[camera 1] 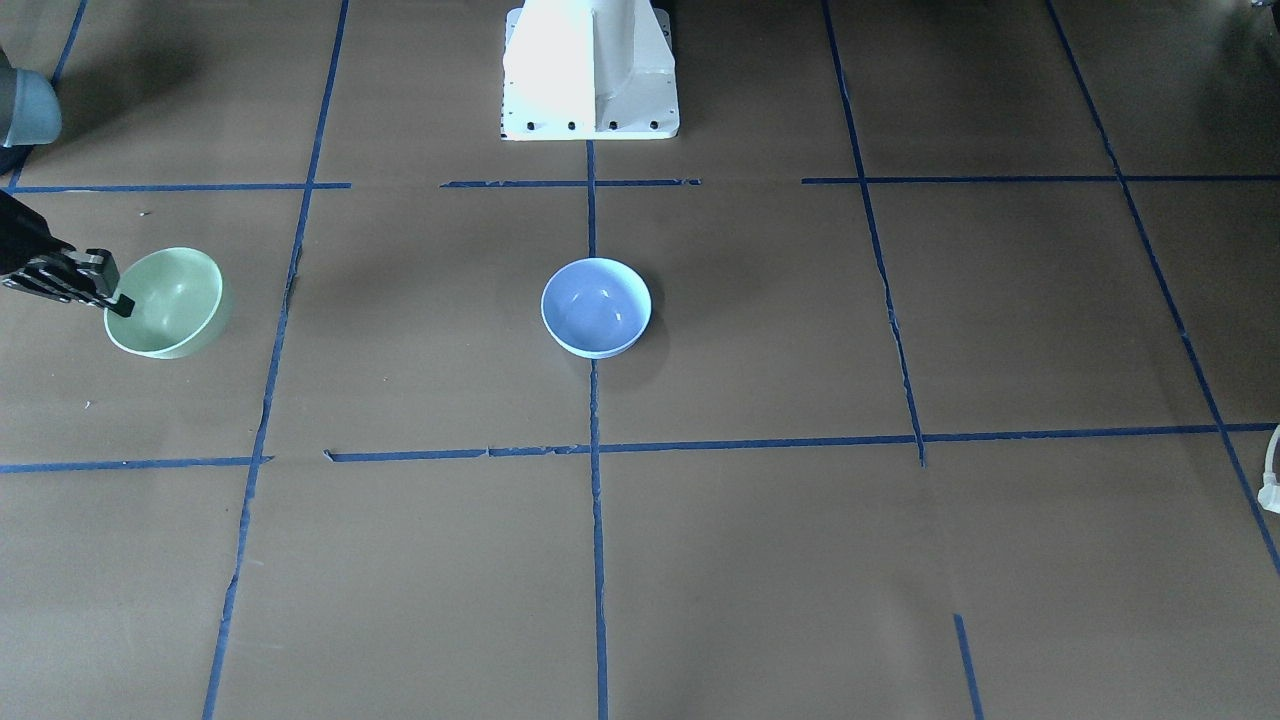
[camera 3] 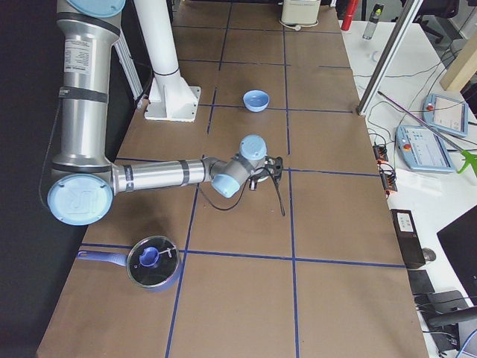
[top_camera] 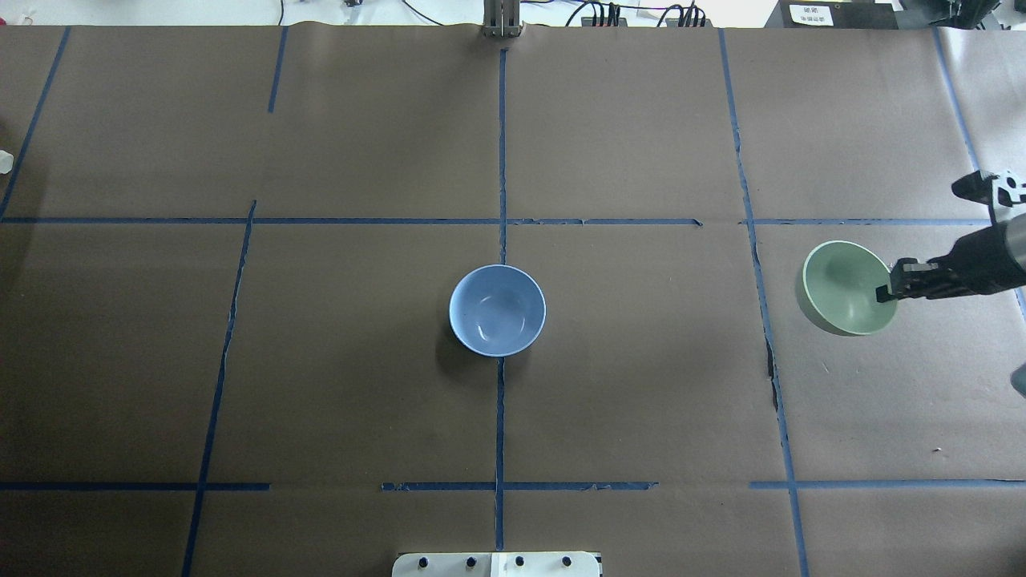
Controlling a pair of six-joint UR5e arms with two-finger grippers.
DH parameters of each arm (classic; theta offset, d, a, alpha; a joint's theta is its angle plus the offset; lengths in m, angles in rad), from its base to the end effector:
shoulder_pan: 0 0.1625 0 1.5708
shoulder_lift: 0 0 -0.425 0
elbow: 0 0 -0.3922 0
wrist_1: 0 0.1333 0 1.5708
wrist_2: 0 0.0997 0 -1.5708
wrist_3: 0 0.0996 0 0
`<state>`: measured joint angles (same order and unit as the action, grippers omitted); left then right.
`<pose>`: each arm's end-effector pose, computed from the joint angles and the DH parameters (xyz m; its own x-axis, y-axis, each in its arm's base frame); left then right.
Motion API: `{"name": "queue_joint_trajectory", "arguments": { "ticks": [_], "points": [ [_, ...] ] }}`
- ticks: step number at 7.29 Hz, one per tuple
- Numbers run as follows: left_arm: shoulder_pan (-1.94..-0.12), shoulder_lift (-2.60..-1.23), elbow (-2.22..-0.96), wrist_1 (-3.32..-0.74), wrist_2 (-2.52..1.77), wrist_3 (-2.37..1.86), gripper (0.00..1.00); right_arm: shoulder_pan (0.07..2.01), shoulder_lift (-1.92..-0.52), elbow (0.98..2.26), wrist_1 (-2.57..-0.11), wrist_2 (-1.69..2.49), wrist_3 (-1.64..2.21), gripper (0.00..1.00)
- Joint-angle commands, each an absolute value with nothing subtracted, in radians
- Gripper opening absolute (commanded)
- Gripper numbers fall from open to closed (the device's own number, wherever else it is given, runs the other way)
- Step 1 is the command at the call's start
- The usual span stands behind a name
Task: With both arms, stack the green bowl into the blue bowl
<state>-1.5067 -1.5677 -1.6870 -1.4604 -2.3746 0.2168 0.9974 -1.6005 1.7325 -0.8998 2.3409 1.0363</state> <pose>-0.0302 -0.4912 0.6121 0.6624 0.2600 -0.7026 -0.2115 0.9646 0.1575 -0.2158 -0.4521 0.5136 0.4930 0.0894 0.8654 -0.0932 0.9944 -0.0496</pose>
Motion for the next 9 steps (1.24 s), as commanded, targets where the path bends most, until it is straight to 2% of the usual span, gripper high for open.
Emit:
{"name": "queue_joint_trajectory", "arguments": {
  "ticks": [1,2,4,5,7,9],
  "points": [
    [-1.508,-1.568,-1.687,-1.46,-2.375,0.216,1.0,0.875,-1.284,1.81,-1.232,2.31,1.229,0.0],
    [-1.508,-1.568,-1.687,-1.46,-2.375,0.215,1.0,0.785,-1.147,1.813,-1.362,2.221,1.318,0.0],
    [-1.508,-1.568,-1.712,-1.459,-2.375,0.178,1.0,0.639,-1.013,1.79,-1.469,2.072,1.391,0.0],
    [-1.508,-1.568,-1.713,-1.459,-2.375,0.173,1.0,0.585,-0.968,1.758,-1.474,2.009,1.449,0.02],
    [-1.508,-1.568,-1.713,-1.459,-2.375,0.173,1.0,0.497,-0.963,1.746,-1.471,1.918,1.503,0.03],
    [-1.508,-1.568,-1.713,-1.459,-2.375,0.173,1.0,0.492,-0.927,1.682,-1.465,1.894,1.529,0.03]
  ]
}}
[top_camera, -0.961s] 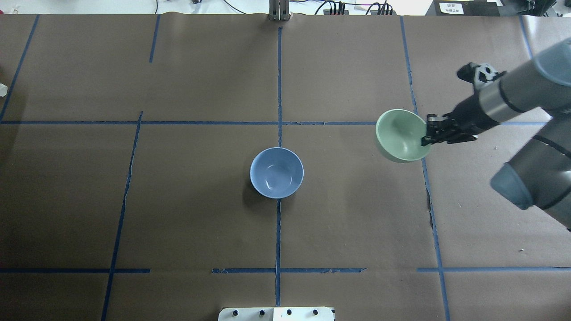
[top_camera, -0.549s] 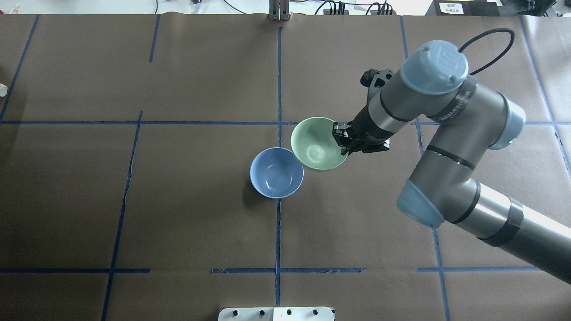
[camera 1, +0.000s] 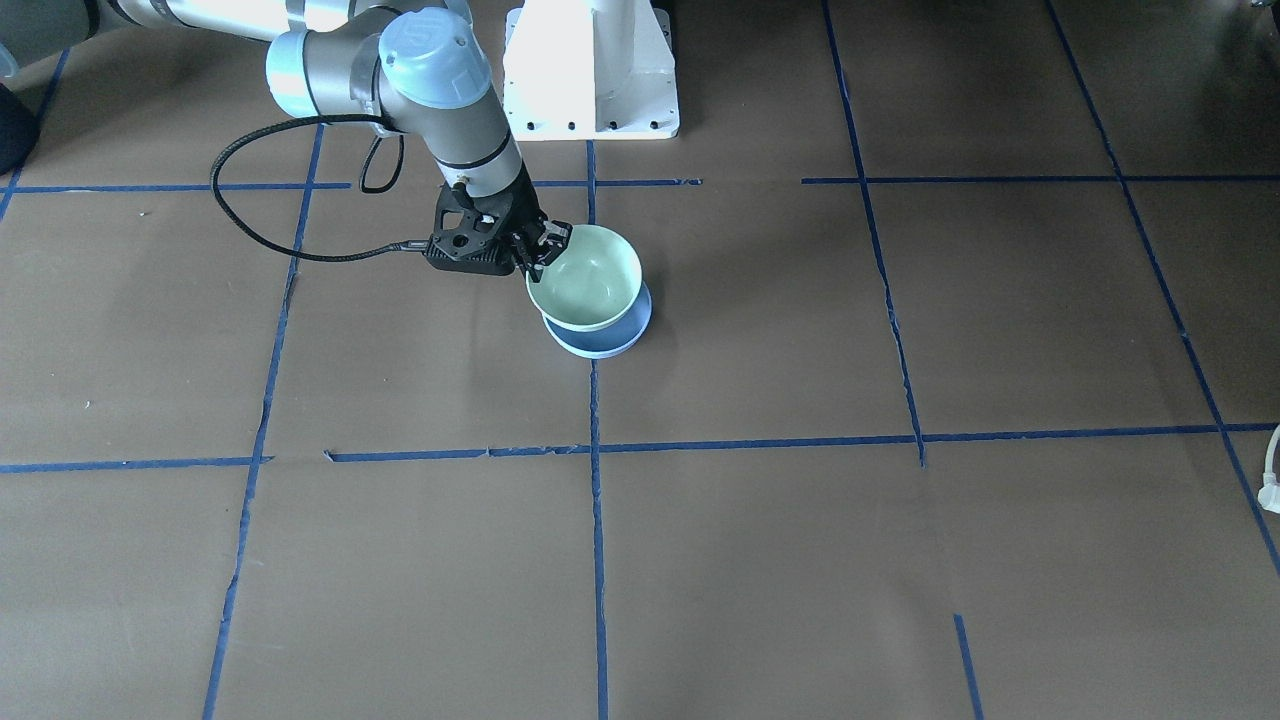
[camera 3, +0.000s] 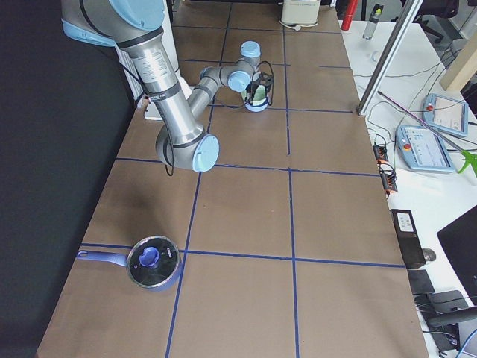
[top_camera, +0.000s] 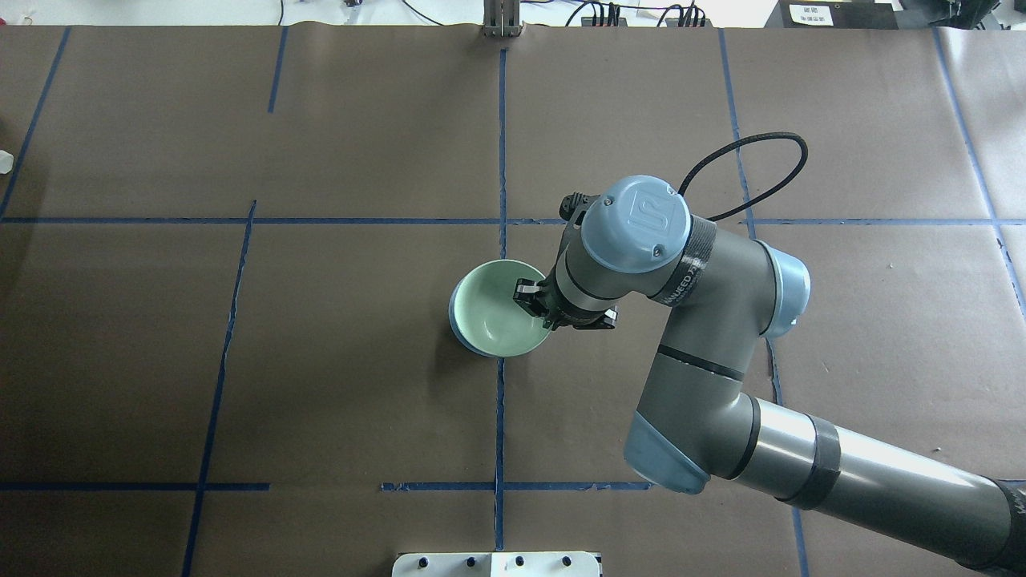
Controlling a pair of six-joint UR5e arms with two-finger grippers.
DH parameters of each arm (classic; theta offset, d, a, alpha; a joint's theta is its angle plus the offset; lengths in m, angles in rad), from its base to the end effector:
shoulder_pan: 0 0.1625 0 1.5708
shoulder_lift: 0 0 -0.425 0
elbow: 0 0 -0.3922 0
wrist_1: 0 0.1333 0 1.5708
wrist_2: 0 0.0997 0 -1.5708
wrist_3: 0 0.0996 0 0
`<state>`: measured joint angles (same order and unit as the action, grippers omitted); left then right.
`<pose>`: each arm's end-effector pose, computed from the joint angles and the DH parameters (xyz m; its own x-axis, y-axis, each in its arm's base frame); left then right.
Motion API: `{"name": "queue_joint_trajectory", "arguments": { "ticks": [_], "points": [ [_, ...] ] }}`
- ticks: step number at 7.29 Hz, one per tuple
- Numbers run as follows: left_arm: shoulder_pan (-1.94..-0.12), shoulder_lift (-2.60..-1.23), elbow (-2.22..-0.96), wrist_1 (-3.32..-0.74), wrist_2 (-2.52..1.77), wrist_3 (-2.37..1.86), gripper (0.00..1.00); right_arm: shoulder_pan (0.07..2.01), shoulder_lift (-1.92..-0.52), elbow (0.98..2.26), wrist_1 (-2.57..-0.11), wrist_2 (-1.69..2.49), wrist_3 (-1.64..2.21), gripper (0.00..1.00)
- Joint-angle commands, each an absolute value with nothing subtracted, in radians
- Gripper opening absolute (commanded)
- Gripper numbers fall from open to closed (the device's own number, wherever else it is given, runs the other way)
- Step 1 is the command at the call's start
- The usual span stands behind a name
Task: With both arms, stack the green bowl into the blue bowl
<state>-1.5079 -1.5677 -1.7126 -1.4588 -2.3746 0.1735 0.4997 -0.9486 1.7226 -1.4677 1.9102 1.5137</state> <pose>-0.0308 -0.4915 0.5997 0.6702 0.2341 -0.7043 -0.1813 0.9718 0.1506 -0.5349 -0.4061 0.2171 0.5733 0.2516 0.7798 -0.1947 0.9662 -0.1686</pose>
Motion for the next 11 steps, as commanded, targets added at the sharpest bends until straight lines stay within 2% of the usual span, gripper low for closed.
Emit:
{"name": "queue_joint_trajectory", "arguments": {
  "ticks": [1,3,4,5,6,9,11],
  "points": [
    [-1.508,-1.568,-1.713,-1.459,-2.375,0.173,1.0,0.489,-0.923,1.658,-1.462,1.89,1.526,0.04],
    [-1.508,-1.568,-1.713,-1.459,-2.375,0.173,1.0,0.489,-0.923,1.657,-1.463,1.887,1.528,0.09],
    [-1.508,-1.568,-1.712,-1.459,-2.375,0.173,1.0,0.489,-0.922,1.654,-1.462,1.888,1.528,0.17],
    [-1.508,-1.568,-1.712,-1.459,-2.375,0.173,1.0,0.489,-0.92,1.652,-1.463,1.887,1.526,0.82],
    [-1.508,-1.568,-1.712,-1.457,-2.375,0.173,1.0,0.489,-0.913,1.652,-1.463,1.879,1.525,1.0],
    [-1.508,-1.568,-1.715,-1.457,-2.375,0.131,1.0,0.646,-0.911,1.667,-1.515,2.042,1.4,1.0],
    [-1.508,-1.566,-1.712,-1.457,-2.373,0.12,1.0,0.881,-0.983,1.722,-1.725,2.182,0.947,1.0]
  ]
}}
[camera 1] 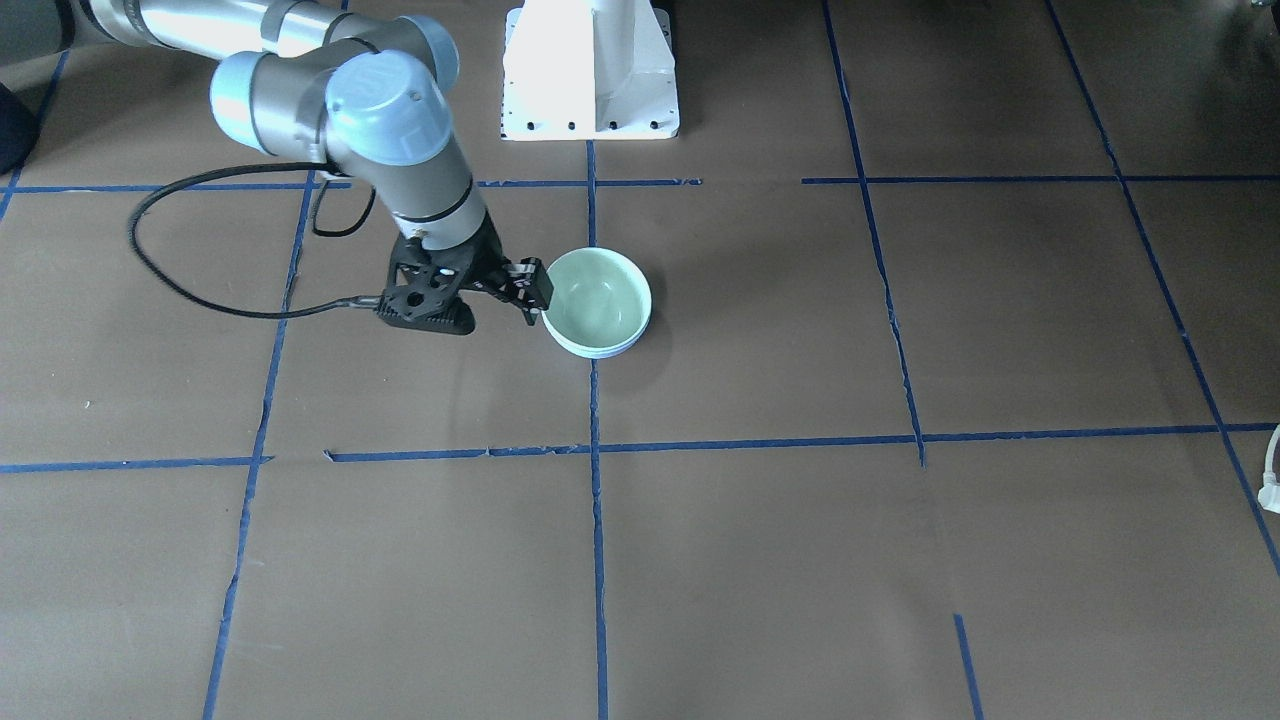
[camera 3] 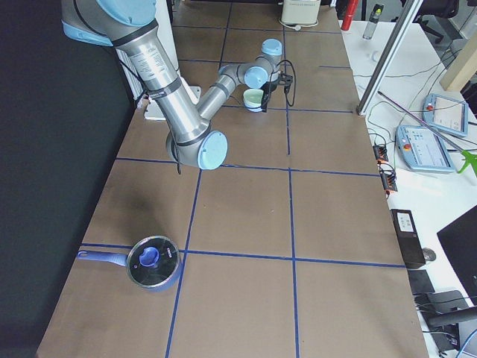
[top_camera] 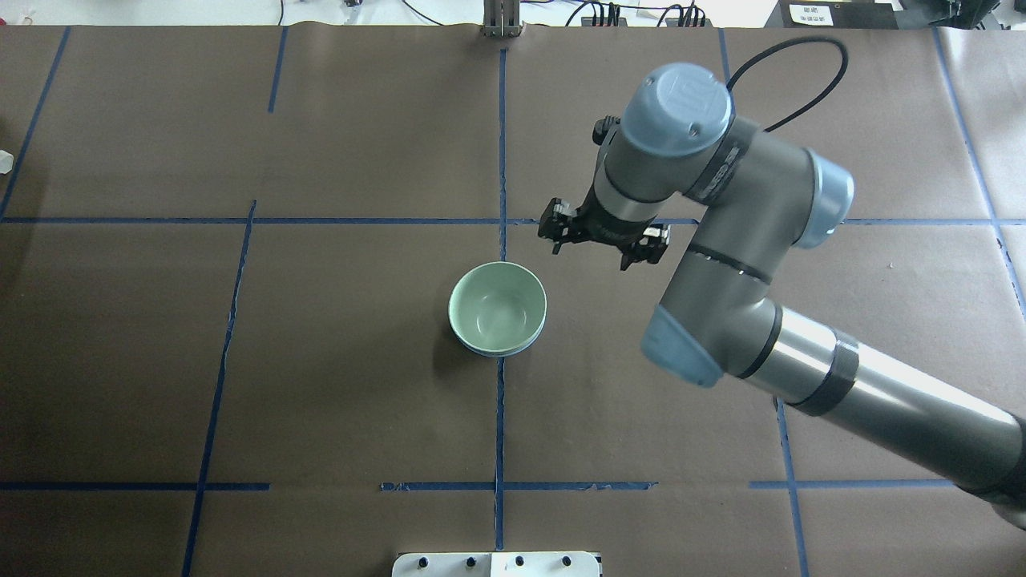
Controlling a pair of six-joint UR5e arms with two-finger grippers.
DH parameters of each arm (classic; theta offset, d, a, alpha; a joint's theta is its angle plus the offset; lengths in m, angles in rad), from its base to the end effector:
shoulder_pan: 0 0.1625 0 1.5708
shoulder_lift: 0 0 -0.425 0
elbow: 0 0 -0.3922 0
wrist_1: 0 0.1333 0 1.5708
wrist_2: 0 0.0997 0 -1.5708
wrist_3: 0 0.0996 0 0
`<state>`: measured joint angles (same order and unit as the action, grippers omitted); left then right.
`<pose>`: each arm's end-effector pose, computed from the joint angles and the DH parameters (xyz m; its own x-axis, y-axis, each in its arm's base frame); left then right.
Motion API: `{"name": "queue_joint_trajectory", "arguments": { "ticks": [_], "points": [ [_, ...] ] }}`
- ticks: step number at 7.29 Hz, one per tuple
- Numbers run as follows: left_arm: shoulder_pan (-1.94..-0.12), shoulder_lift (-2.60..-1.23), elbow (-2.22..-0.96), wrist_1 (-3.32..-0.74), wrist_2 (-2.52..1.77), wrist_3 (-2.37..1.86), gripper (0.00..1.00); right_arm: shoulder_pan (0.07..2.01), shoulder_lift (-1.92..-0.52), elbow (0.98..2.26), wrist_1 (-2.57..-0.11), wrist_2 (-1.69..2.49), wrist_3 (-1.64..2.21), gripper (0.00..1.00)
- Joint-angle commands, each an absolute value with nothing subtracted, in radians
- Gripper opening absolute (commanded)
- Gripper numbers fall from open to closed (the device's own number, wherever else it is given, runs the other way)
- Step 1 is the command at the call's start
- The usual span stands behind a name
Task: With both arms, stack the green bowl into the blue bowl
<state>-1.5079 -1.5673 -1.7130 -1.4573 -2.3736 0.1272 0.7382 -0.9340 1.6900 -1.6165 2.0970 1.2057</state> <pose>-0.0308 -0.4913 0.5999 0.6786 0.1878 -0.7101 -0.1501 0.9818 0.1162 -0.4394 -0.5124 0.2354 0.6451 0.1695 0.7450 -0.1171 0.9855 -0.1229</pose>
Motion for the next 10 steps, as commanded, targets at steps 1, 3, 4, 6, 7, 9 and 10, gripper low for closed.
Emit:
{"name": "queue_joint_trajectory", "arguments": {
  "ticks": [1,3,4,6,7,9,10],
  "points": [
    [-1.508,-1.549,-1.712,-1.459,-2.37,0.126,1.0,1.038,-1.087,1.736,-1.752,2.279,0.667,1.0],
    [-1.508,-1.545,-1.712,-1.468,-2.355,0.144,1.0,1.263,-1.286,1.729,-1.755,2.324,0.215,1.0],
    [-1.509,-1.51,-1.721,-1.497,-2.356,0.144,1.0,1.349,-1.358,1.727,-1.776,2.324,0.045,1.0],
    [-1.516,-1.456,-1.716,-1.531,-2.358,0.137,1.0,1.467,-1.547,1.724,-1.773,2.309,-0.234,1.0],
    [-1.538,-1.406,-1.745,-1.535,-2.352,0.138,1.0,1.518,-1.659,1.723,-1.763,2.307,-0.233,1.0],
    [-1.54,-1.387,-1.769,-1.54,-2.353,0.138,1.0,1.539,-1.752,1.701,-1.674,2.283,-0.226,1.0],
    [-1.54,-1.387,-1.769,-1.54,-2.353,0.138,1.0,1.539,-1.756,1.672,-1.602,2.284,-0.224,1.0]
  ]
}}
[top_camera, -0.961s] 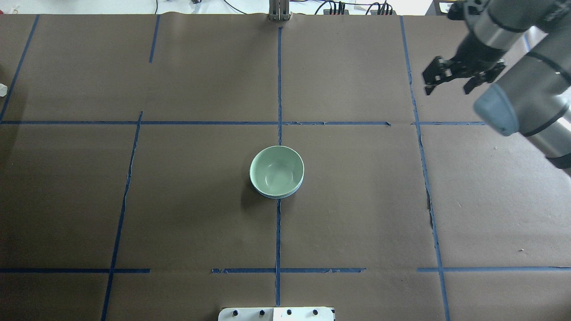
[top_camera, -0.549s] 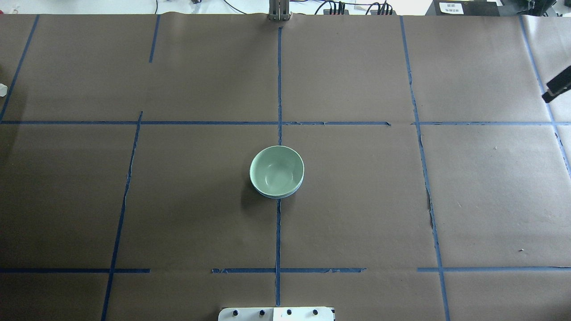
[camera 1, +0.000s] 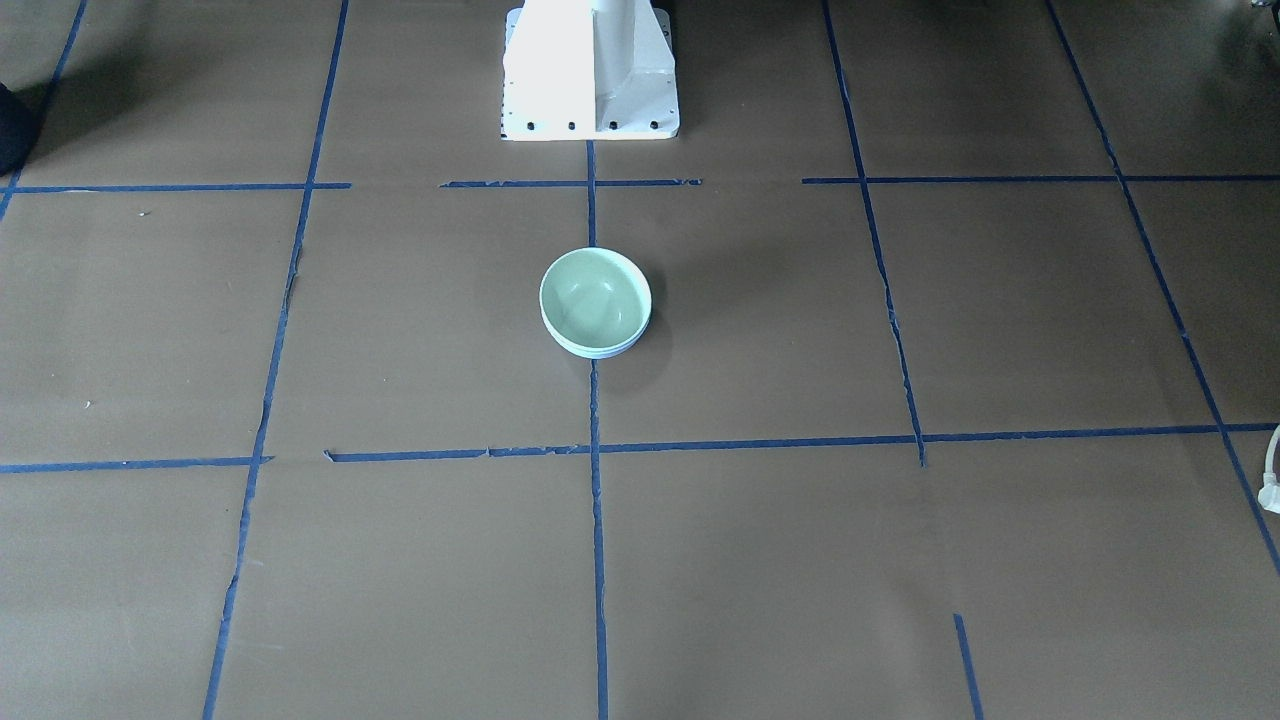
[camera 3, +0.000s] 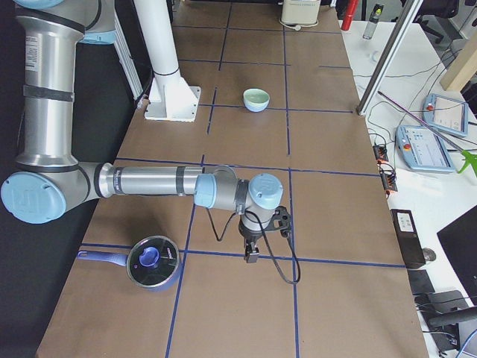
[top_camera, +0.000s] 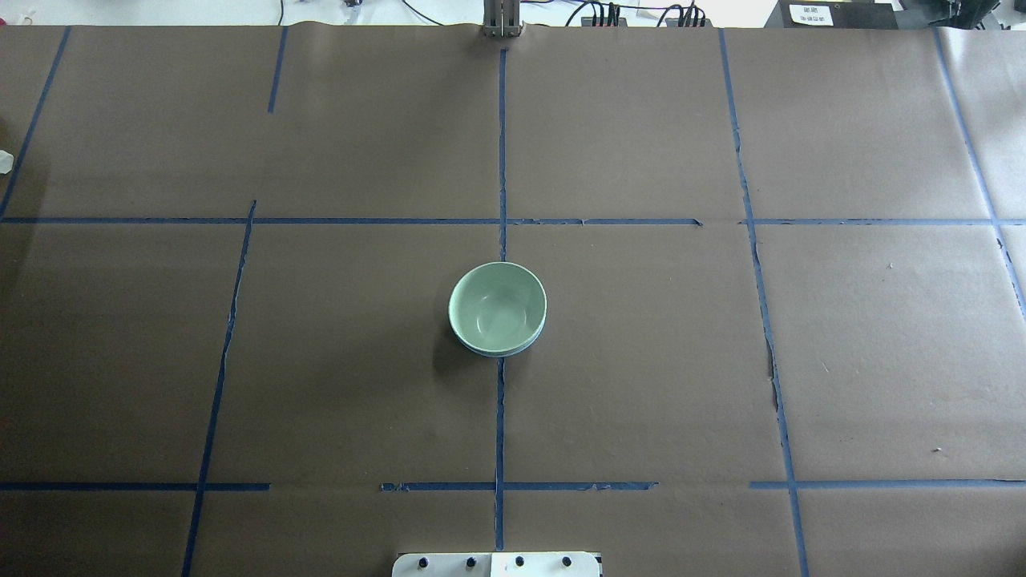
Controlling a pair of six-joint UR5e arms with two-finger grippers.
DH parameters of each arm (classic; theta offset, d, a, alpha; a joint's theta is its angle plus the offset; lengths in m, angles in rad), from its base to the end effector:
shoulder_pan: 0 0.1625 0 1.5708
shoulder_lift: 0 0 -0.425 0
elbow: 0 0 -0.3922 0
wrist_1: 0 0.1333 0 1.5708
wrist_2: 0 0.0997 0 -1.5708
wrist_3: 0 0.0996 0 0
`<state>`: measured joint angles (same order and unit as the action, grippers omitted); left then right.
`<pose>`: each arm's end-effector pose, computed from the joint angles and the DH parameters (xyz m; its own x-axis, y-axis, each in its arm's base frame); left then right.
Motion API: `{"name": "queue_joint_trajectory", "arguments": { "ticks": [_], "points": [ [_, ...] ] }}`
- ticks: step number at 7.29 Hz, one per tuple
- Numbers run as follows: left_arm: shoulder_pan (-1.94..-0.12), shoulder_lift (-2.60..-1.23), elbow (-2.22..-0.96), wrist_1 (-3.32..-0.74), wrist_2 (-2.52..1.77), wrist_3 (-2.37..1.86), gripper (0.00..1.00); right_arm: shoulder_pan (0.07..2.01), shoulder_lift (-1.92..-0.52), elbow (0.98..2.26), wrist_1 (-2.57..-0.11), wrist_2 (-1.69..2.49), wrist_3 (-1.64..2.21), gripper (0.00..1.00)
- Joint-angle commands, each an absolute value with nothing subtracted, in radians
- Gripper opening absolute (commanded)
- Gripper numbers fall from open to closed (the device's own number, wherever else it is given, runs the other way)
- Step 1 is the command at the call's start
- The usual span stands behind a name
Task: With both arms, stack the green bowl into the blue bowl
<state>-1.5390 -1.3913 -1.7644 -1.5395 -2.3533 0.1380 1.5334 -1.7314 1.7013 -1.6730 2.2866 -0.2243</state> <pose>-0.0499 -0.4166 0.6475 0.6981 0.1478 -0.7006 -0.1290 0.9884 0.0799 0.0525 -0.4152 0.6815 0.7301 -0.1635 0.6635 0.2046 0.9787 0.0161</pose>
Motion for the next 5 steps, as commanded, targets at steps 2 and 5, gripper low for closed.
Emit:
{"name": "queue_joint_trajectory", "arguments": {
  "ticks": [2,5],
  "points": [
    [-1.54,-1.388,-1.77,-1.54,-2.353,0.138,1.0,1.537,-1.755,1.678,-1.572,2.287,-0.183,1.0],
    [-1.539,-1.39,-1.77,-1.54,-2.353,0.138,1.0,1.537,-1.753,1.68,-1.568,2.29,-0.181,1.0]
  ]
}}
